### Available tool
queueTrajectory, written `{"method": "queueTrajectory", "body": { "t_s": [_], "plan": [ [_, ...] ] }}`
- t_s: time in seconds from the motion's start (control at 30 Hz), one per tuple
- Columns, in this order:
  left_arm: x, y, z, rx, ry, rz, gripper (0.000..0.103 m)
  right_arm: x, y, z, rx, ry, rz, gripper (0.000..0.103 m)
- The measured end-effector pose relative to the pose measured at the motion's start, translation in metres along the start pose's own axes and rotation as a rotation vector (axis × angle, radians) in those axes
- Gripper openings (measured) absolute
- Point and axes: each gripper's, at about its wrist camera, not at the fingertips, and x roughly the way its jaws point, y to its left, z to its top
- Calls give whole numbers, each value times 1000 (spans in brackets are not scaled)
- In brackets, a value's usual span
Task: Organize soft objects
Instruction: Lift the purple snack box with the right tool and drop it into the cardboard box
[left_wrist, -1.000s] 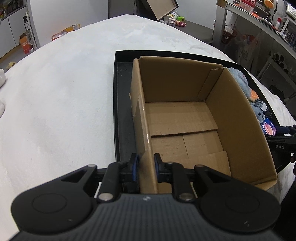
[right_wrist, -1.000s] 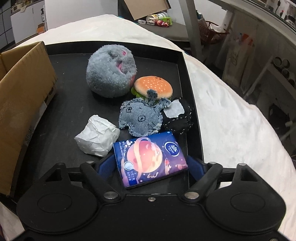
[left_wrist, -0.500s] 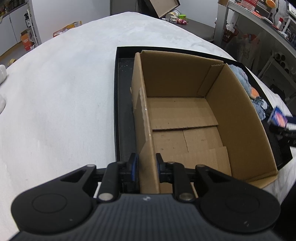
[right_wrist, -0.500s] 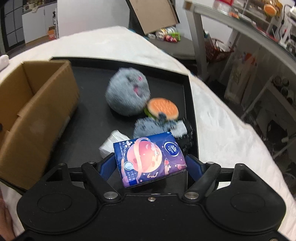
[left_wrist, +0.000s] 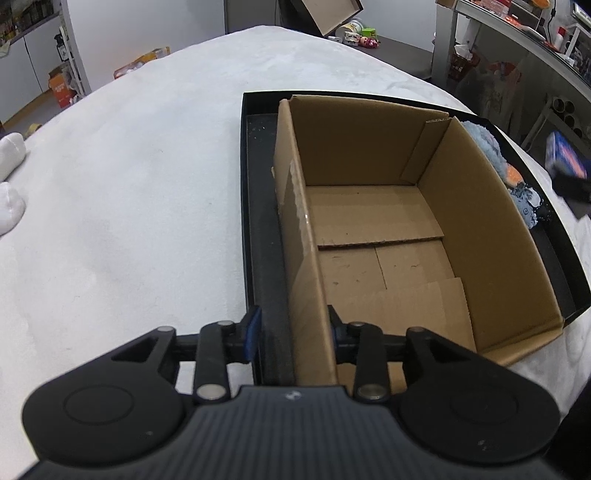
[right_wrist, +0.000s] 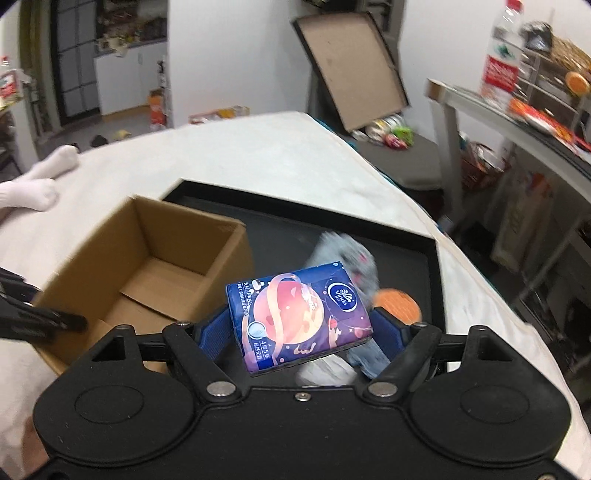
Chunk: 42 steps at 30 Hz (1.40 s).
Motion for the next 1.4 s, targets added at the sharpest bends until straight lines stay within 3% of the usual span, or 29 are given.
{"method": "queueTrajectory", "body": {
  "t_s": [0.37,0.7,0.87,0.97,1.2,1.3,1.4],
  "plan": [
    [-8,-1,-6,-18,-28,10,41,-3,33,35,-74,-64,142,79],
    [-17,8,-13,-70,-57,-14,41,12,61,46,-96,-37,209,79],
    [-18,14,-17,-117,-67,-44,19,18,76,48,-80,-5,249,79],
    [-18,13,-17,-149,-58,-86,18,20,84,50,-82,9,272,79],
    [-20,9,-14,-217,-52,-64,18,30,95,56,-66,37,311,80],
    [-21,7,-14,-224,-48,-61,18,33,99,58,-73,41,335,83],
    [-21,5,-14,-223,-42,-61,18,35,102,56,-91,48,308,92]
  ]
}}
